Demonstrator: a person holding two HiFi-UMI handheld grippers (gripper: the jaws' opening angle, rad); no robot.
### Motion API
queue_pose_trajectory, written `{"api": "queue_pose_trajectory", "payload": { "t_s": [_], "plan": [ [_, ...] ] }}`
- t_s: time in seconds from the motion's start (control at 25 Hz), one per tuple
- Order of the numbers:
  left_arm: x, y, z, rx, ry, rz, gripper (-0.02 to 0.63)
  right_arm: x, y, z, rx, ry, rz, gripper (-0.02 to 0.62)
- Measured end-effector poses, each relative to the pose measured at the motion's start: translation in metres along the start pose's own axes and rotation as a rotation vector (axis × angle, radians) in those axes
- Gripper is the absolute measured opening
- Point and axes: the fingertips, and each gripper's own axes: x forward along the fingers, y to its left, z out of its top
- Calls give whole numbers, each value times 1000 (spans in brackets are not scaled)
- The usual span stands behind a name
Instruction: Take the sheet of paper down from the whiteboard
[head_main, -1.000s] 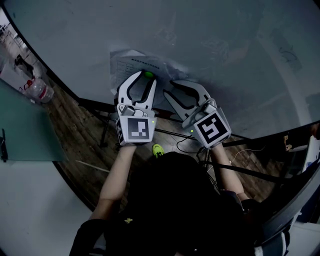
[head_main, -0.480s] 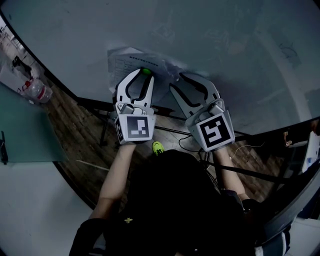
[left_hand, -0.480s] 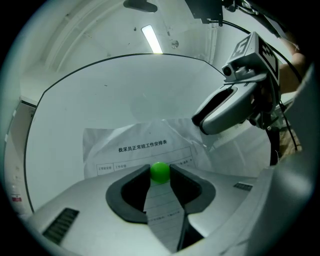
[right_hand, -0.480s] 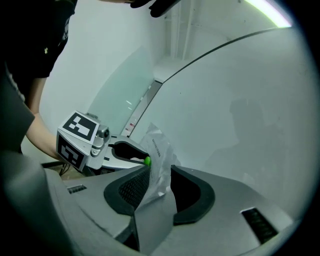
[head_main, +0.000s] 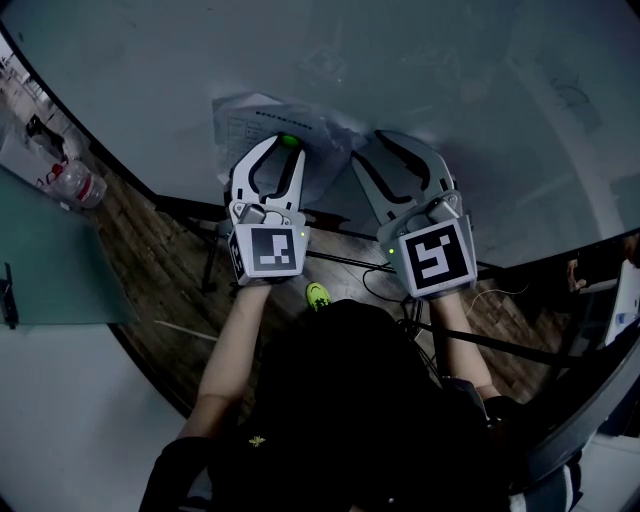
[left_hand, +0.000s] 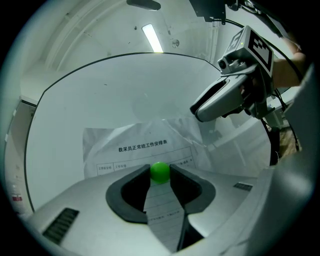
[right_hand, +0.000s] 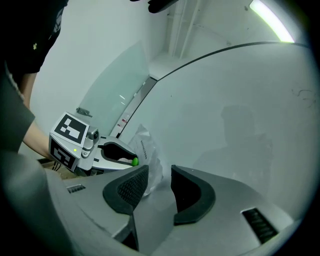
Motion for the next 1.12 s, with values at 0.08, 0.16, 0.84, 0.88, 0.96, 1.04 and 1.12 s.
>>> {"api": "queue_pose_trajectory", "payload": {
  "t_s": [0.08,0.16,0.84,0.88,0.96,1.04,1.12],
  "plan": [
    [0,0,-1,1,5,-3,138,5,1,-1,8,8,19,144],
    [1,-1,-1,2,7,-7,138,9,4,-1,19,10,45,144],
    [0,0,1,-4,-1,-12,138,18,12,-9,80,1,90,104],
    [-1,0,1,-4,-1,-13,138,18,13,-9,76,4,90,104],
    [-1,0,1,-3,-1,-12,138,18,13,-9,66,11,88,100],
    [-1,0,2,-2,-2,-11,138,18,13,-9,60,13,78,90],
    [-2,0,2,-3,-1,-10,138,18,11,-9,51,15,66,63]
  ]
}}
